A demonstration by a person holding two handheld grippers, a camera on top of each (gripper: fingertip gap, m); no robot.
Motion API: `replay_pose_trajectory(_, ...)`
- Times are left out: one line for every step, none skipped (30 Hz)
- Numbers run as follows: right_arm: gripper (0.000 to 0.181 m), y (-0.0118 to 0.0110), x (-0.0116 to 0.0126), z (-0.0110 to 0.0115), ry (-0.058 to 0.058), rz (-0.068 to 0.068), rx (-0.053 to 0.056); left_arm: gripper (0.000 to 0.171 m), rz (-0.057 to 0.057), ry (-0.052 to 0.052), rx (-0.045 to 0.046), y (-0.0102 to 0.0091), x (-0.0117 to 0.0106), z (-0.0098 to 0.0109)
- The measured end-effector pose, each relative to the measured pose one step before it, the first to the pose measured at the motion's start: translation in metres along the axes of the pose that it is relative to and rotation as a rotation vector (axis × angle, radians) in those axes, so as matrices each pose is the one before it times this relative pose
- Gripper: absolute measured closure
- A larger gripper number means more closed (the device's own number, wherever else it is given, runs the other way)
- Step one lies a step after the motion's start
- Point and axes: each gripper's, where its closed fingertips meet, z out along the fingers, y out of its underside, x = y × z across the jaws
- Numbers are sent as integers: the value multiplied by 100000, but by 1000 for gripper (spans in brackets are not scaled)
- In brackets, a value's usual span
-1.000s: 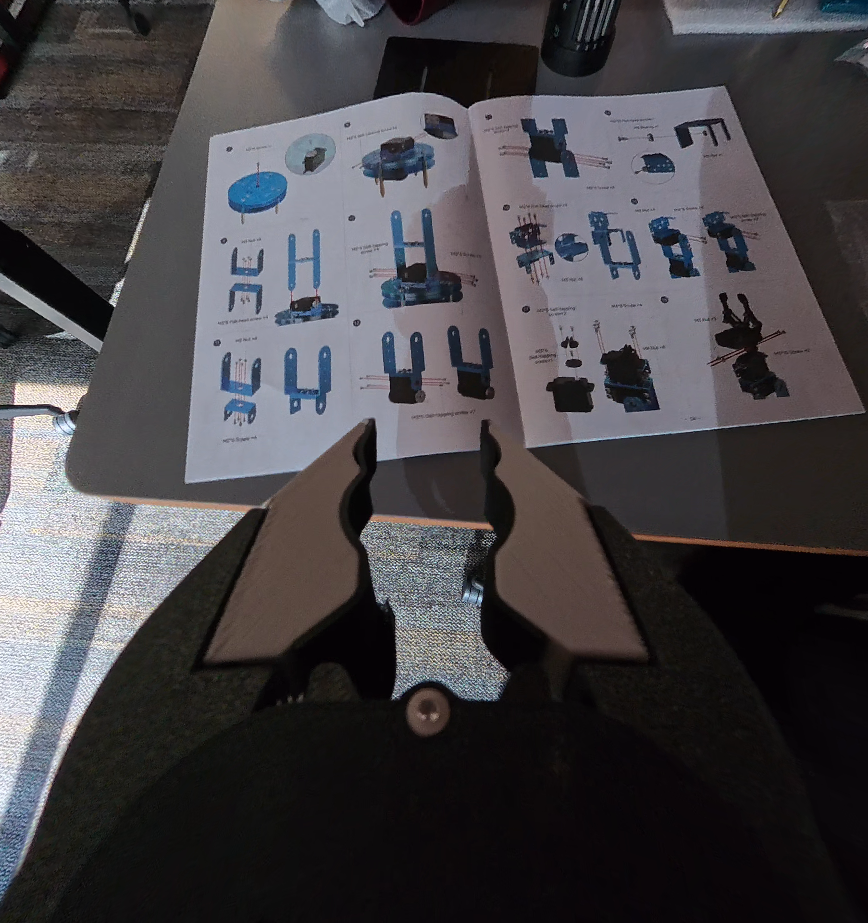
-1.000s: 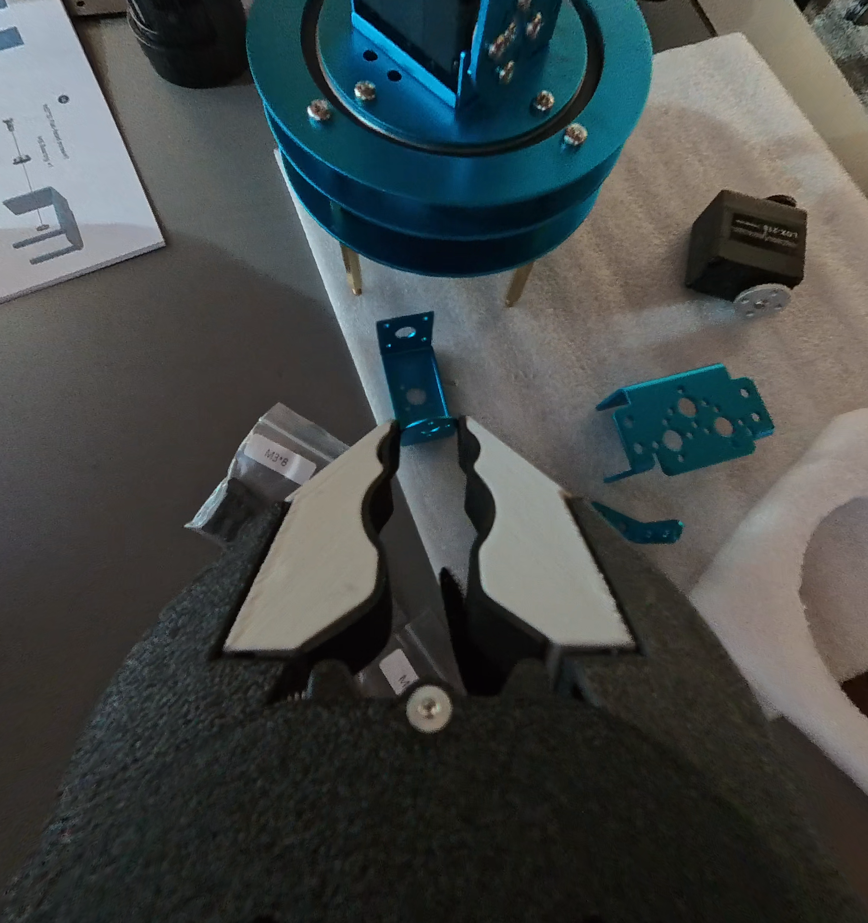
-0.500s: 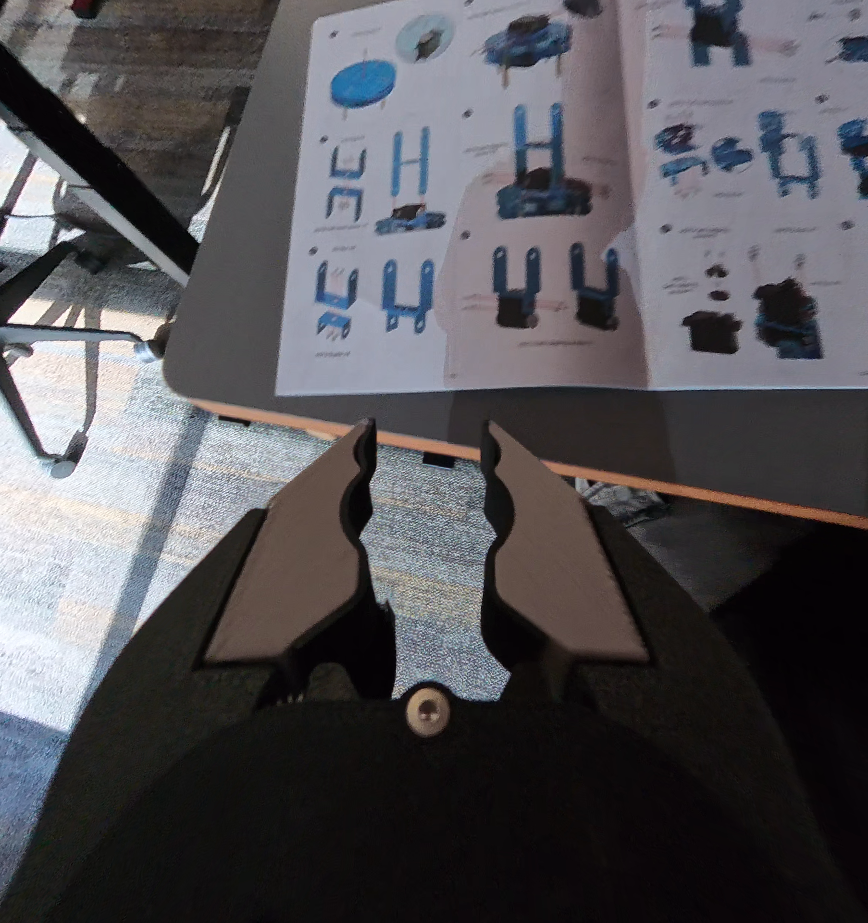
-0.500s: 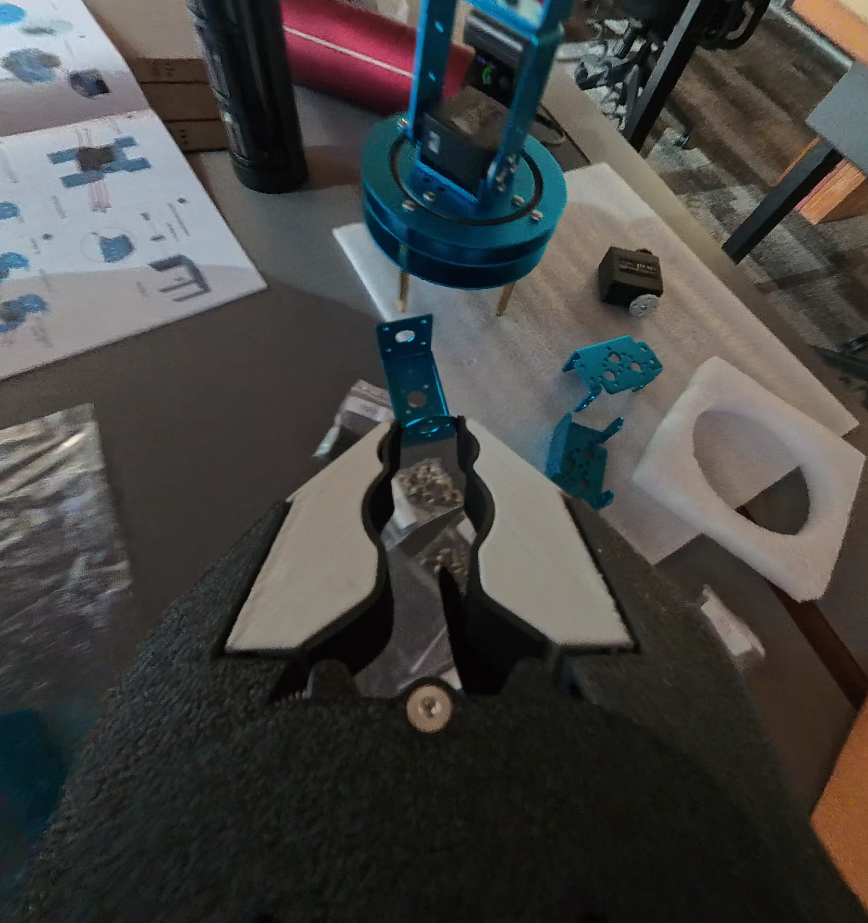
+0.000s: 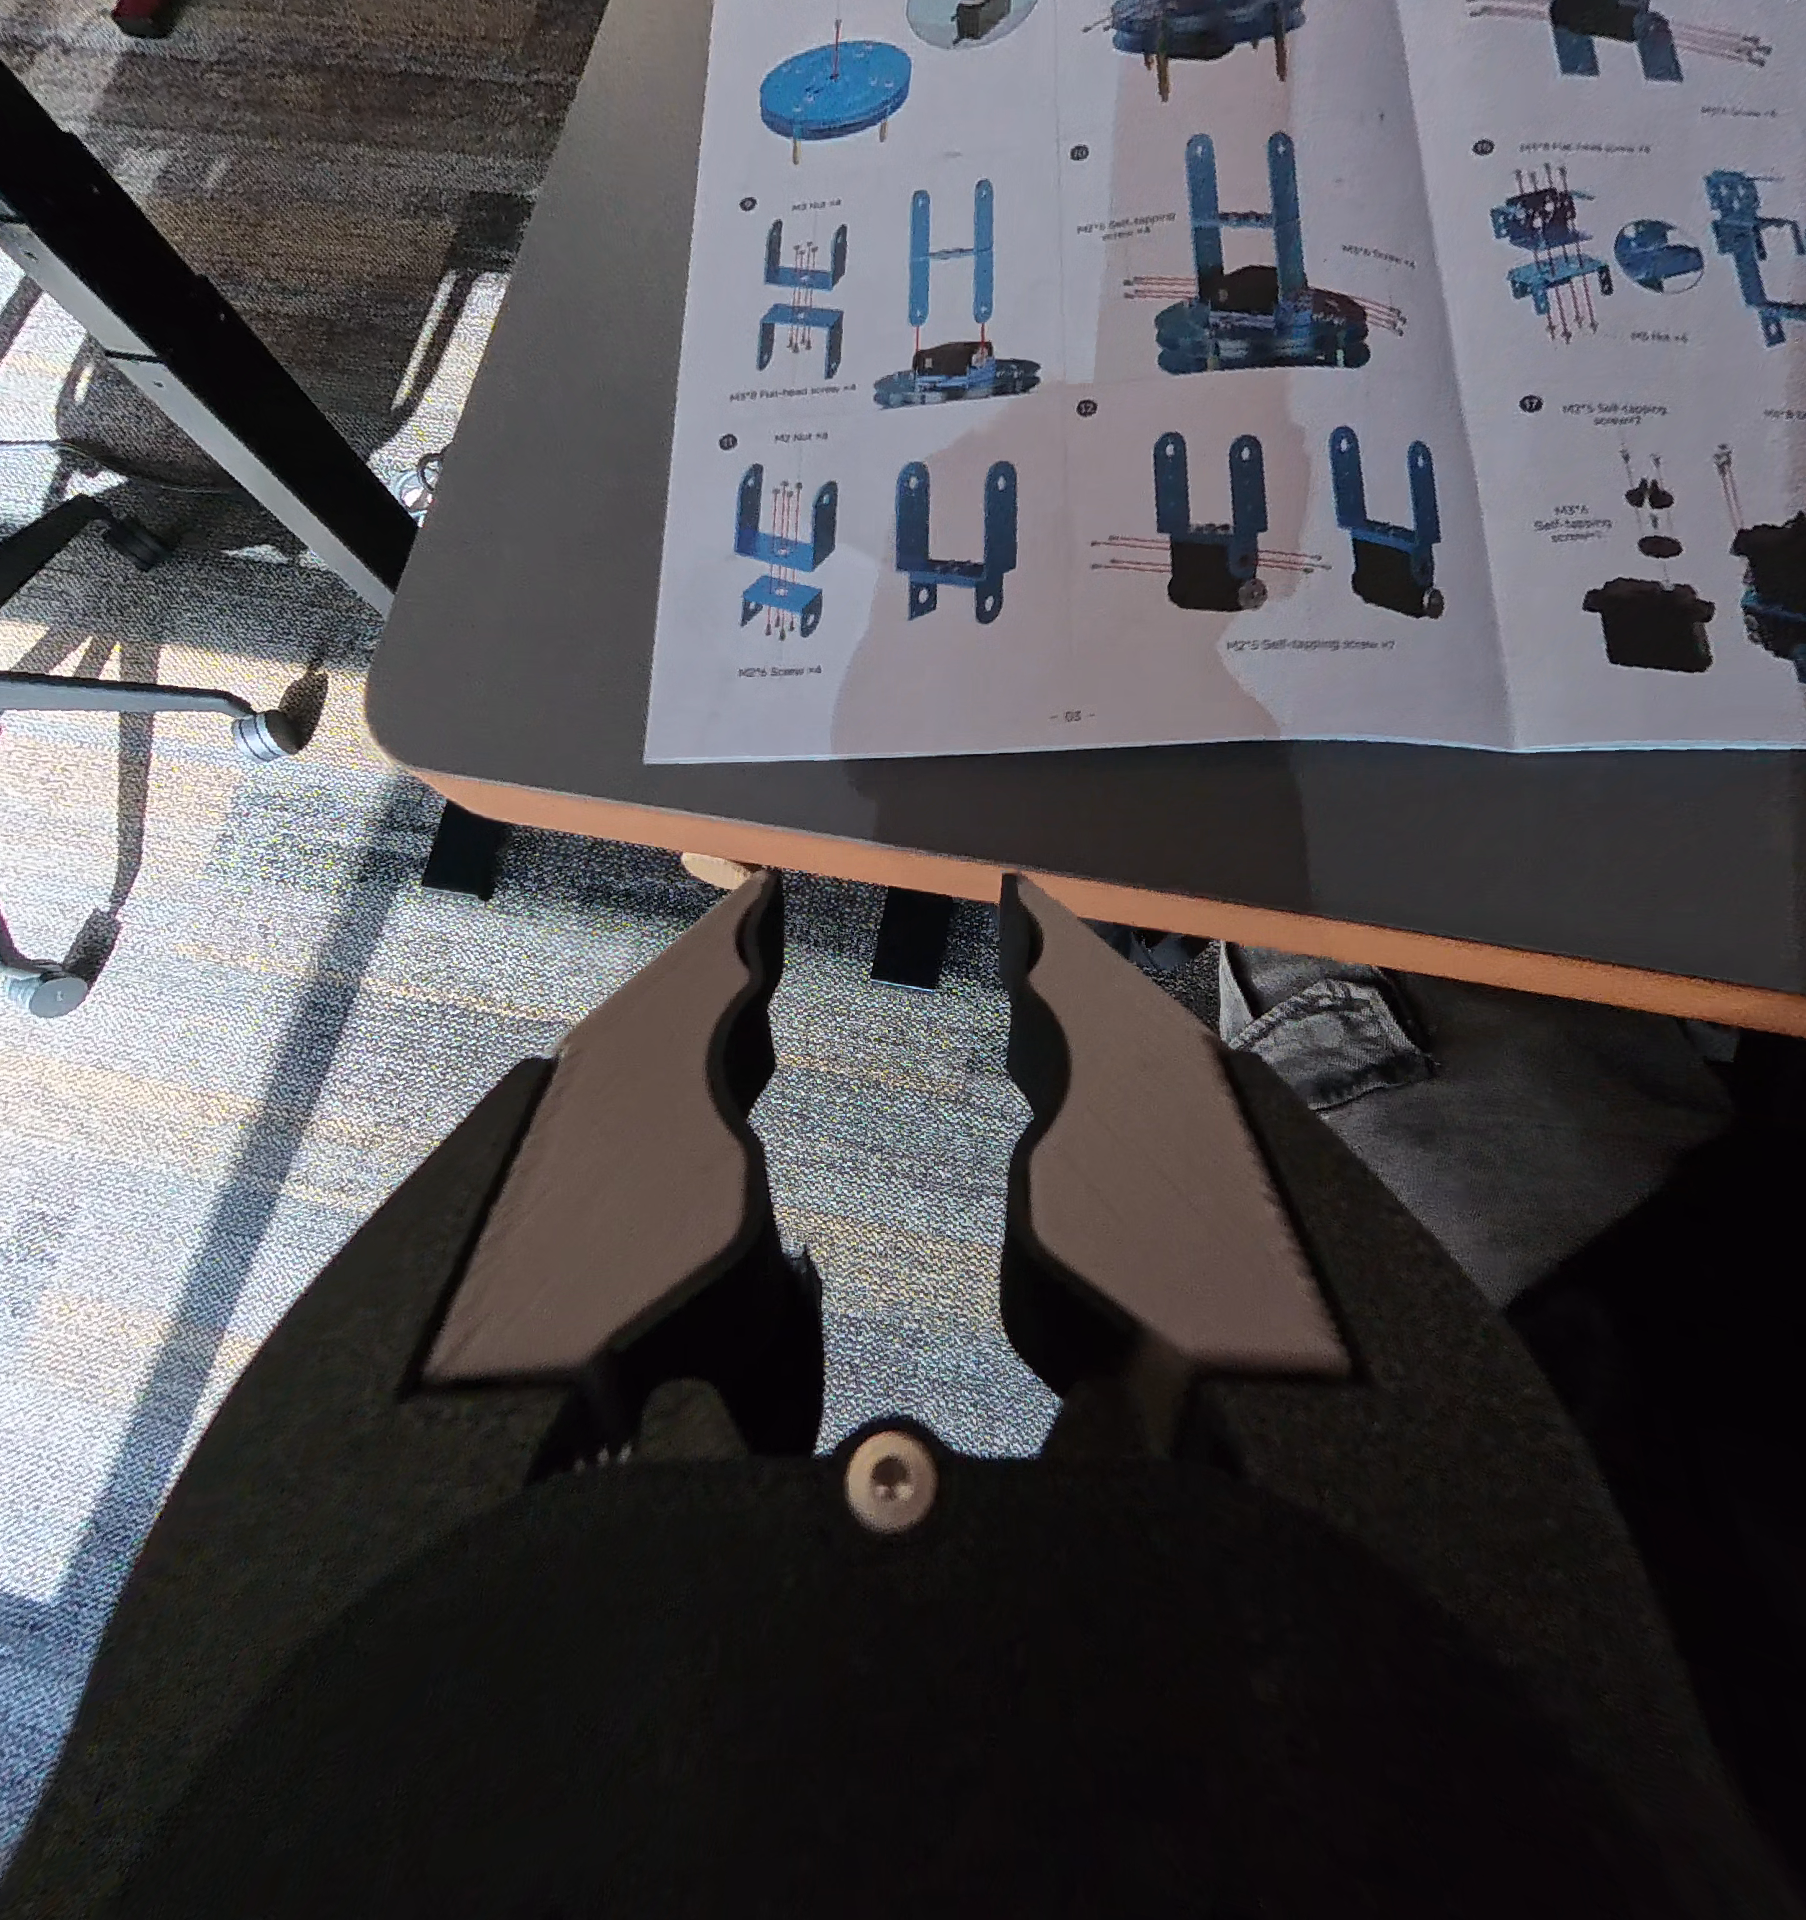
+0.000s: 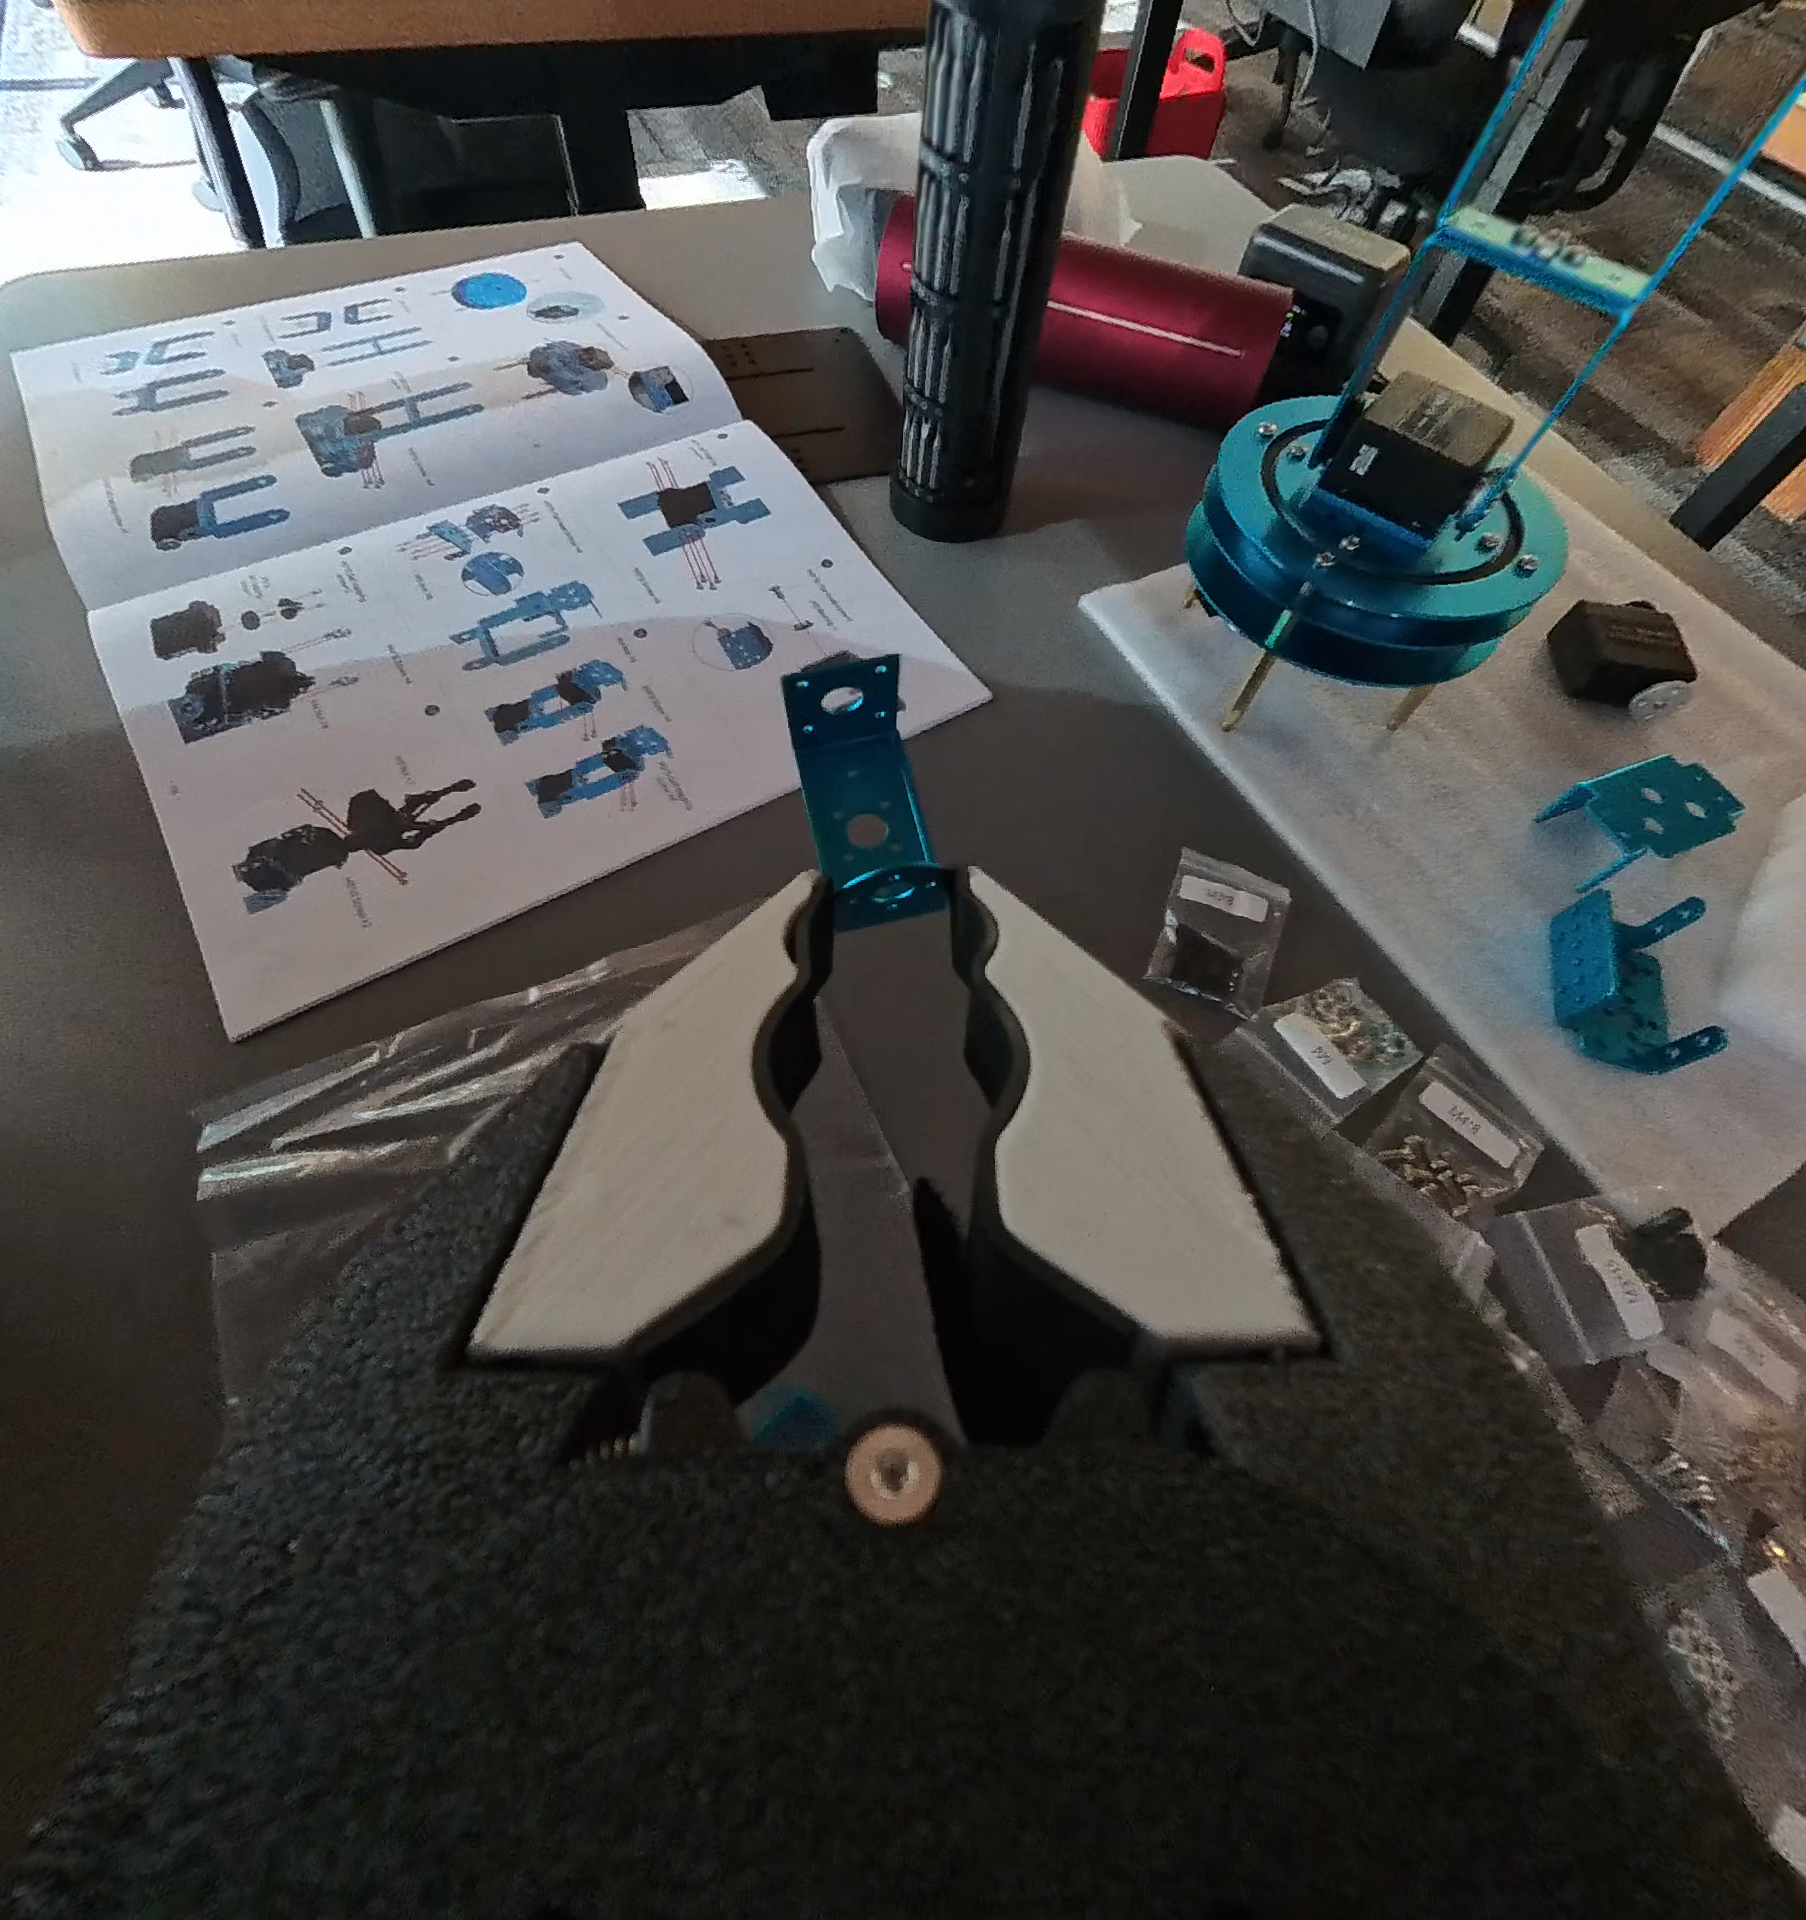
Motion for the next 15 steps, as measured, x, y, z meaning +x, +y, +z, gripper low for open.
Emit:
replay_pose_trajectory(159, 23, -73, 66, 66, 460, 57, 130, -133, 116, 119, 116, -79, 8)
replay_pose_trajectory(159, 16, -18, 36, 134, 267, -25, 131, -284, 184, 244, 102, -45, -3)
replay_pose_trajectory(159, -13, 7, -3, 165, 227, -84, 131, -282, 408, 330, 75, 17, -14)
replay_pose_trajectory(159, -82, -1, -49, 383, -142, 133, 131, -313, 320, 413, 54, 18, -28)
replay_pose_trajectory(159, -95, -51, -53, 446, -504, 100, 131, -404, 160, 454, 31, 8, -23)
replay_pose_trajectory(159, -86, -120, -41, 447, -1072, -160, 131, -432, 276, 320, 17, 47, -14)
replay_pose_trajectory(159, -197, -81, -65, 1578, -2294, 566, 131, -414, 318, 314, -2, 77, -9)
replay_pose_trajectory(159, -506, -168, -138, 2634, -4798, 2254, 131, -372, 289, 579, -71, 118, -2)
replay_pose_trajectory(160, -789, -491, -214, 2038, -7281, 3663, 131, -312, 472, 588, -100, 165, -2)
replay_pose_trajectory(159, -852, -356, -192, 3436, -8194, 3477, 131, -281, 715, 637, -138, 250, 21)
replay_pose_trajectory(159, -513, -35, -112, 5592, -9335, 976, 131, -357, 1061, 858, -193, 318, 49)
replay_pose_trajectory(160, -570, -39, -146, 5564, -10641, 1724, 132, -434, 1536, 858, -228, 430, 75)
replay_pose_trajectory(159, -551, -60, -156, 3826, -7040, 1879, 132, -319, 1876, 734, -234, 503, 130)
replay_pose_trajectory(159, -449, 99, -191, 3224, -3807, 1291, 132, -25, 1912, 641, -249, 510, 182)
replay_pose_trajectory(159, -632, 235, -343, 3719, -4189, 3111, 132, 375, 1745, 435, -261, 501, 212)
